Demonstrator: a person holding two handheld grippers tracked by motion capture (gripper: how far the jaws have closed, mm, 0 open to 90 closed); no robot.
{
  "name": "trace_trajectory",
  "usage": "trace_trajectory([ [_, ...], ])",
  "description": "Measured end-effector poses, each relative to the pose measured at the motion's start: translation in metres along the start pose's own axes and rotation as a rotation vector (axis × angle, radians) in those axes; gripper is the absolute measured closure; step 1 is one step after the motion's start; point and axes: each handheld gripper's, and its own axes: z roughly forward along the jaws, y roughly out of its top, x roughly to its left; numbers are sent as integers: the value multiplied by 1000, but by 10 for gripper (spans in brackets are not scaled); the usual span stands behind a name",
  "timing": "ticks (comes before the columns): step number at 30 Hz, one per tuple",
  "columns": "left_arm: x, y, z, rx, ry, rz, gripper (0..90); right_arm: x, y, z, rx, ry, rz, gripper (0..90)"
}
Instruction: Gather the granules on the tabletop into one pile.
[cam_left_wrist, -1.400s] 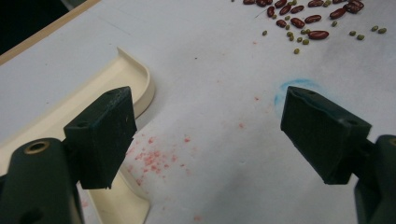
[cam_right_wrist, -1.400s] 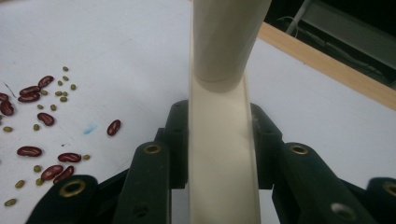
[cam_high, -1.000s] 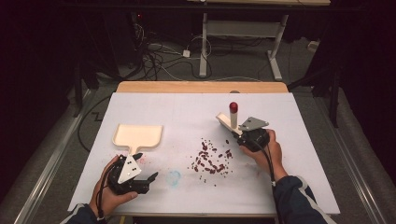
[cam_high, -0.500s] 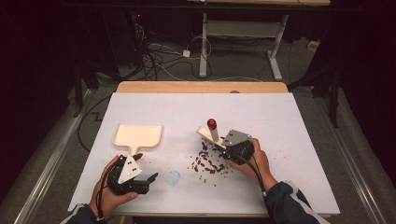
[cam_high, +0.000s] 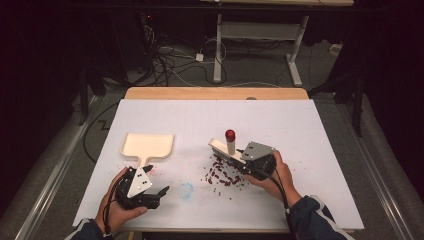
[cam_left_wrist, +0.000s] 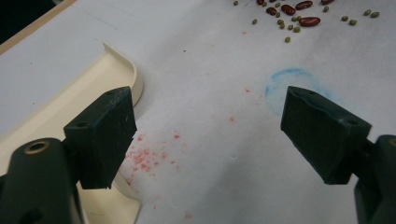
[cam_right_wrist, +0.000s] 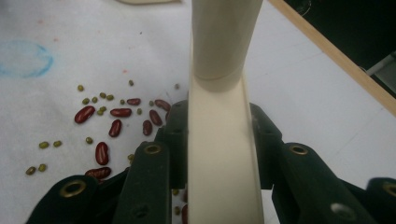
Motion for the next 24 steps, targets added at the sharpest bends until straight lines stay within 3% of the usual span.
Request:
trace_trajectory([
  [6,1,0,0,-2,5,-4,177,-6,6,-19,-57,-11,27,679],
  [8,1,0,0,-1,6,-2,177,-6,11,-32,-98,13,46,678],
  [11,1,0,-1,-3,11,-4,177,-1,15,-40,-115,38,45,678],
  [12,1,0,-2,-5,14,-5,177,5,17,-48,-134,83,42,679],
  [13,1,-1,-2,-6,17,-6,177,5,17,-48,-134,83,42,679],
  [15,2,-1,-4,-9,30,-6,177,14,18,-53,-143,137,39,679],
  [16,3,-1,-4,-14,34,-10,177,23,17,-57,-146,194,43,678],
  [17,4,-2,-5,-14,42,-9,177,28,16,-57,-146,228,55,678],
  [18,5,-2,-6,-14,53,-7,177,28,16,-57,-146,228,55,678],
  [19,6,-3,-7,-15,63,-9,177,37,14,-56,-139,287,77,678],
  [20,7,-3,-8,-16,72,-12,177,37,14,-56,-139,287,77,678],
  [22,10,-4,-9,-18,91,-20,177,50,13,-48,-122,357,86,678],
  [24,13,-5,-10,-20,98,-30,177,53,13,-45,-116,378,92,678],
])
